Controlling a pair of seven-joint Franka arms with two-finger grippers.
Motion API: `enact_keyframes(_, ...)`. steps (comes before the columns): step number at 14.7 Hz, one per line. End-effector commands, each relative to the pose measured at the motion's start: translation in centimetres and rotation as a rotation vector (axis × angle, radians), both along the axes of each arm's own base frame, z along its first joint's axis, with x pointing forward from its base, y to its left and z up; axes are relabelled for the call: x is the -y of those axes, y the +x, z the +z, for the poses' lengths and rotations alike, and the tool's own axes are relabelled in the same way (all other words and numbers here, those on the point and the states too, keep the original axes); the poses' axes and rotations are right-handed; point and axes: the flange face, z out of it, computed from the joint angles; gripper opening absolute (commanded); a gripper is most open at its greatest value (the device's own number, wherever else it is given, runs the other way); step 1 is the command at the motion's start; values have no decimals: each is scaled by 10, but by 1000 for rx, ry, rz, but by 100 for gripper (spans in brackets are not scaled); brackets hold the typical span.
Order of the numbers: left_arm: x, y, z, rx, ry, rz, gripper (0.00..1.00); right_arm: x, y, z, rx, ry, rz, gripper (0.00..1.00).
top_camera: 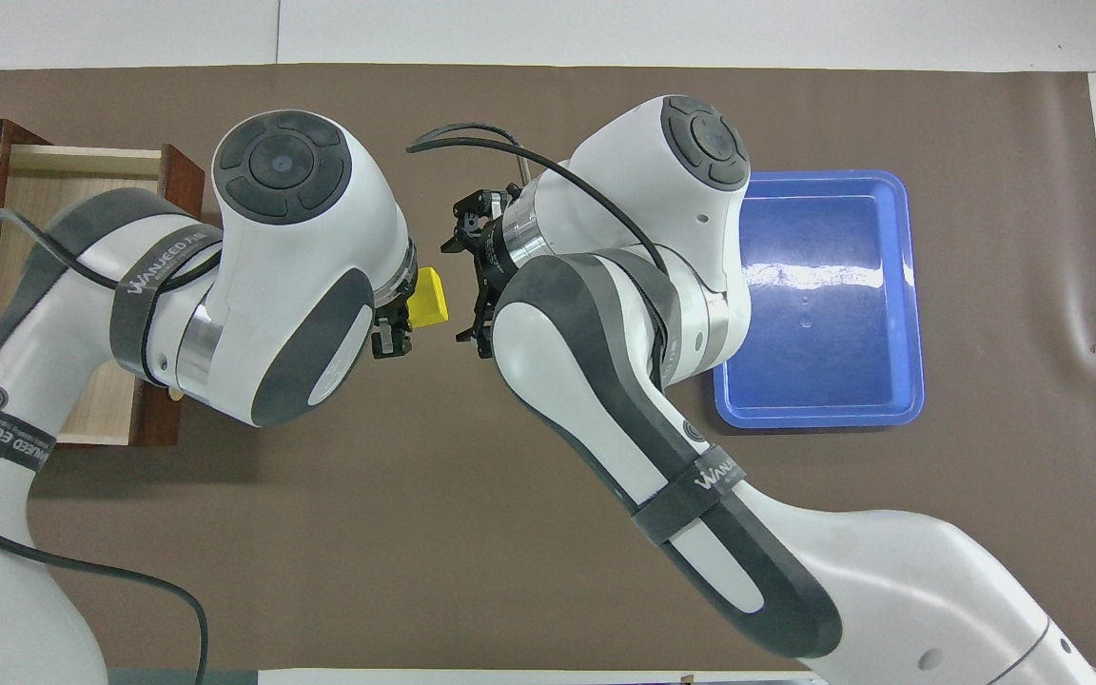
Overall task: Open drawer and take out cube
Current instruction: 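Grasp the yellow cube with the right gripper from the left gripper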
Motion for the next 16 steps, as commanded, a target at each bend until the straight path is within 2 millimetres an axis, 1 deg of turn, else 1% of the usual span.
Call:
enact_keyframes(1,-1,-4,1,21,7,3,0,-10,3,0,-5,-6,-6,100)
enact_keyframes(4,0,-4,1,27,4,4,0,-13,2,-5,-15,-10,-12,100)
enact_keyframes(5,0,-4,1,27,4,4,0,-21,-2,-11,-21,-15,-3,100)
enact_keyframes(6,0,-4,1,27,4,4,0,-23,-3,-11,-18,-16,-2,100)
enact_keyframes(10,0,-4,1,27,4,4,0,-23,-2,-16,-3,-26,-5,100)
enact_keyframes(11,0,-4,1,27,4,4,0,-23,-2,-17,-4,-28,-5,98)
enact_keyframes(12,0,-4,1,27,4,4,0,-23,-2,-16,-1,-30,-4,94)
enact_keyframes(13,0,-4,2,28,3,4,0,-23,-2,-17,-3,-31,-4,87)
enact_keyframes(14,0,-4,2,28,3,4,0,-24,-3,-18,-5,-30,-3,75)
enact_keyframes(16,0,-4,2,29,2,4,0,-23,-3,-18,-7,-30,-4,47)
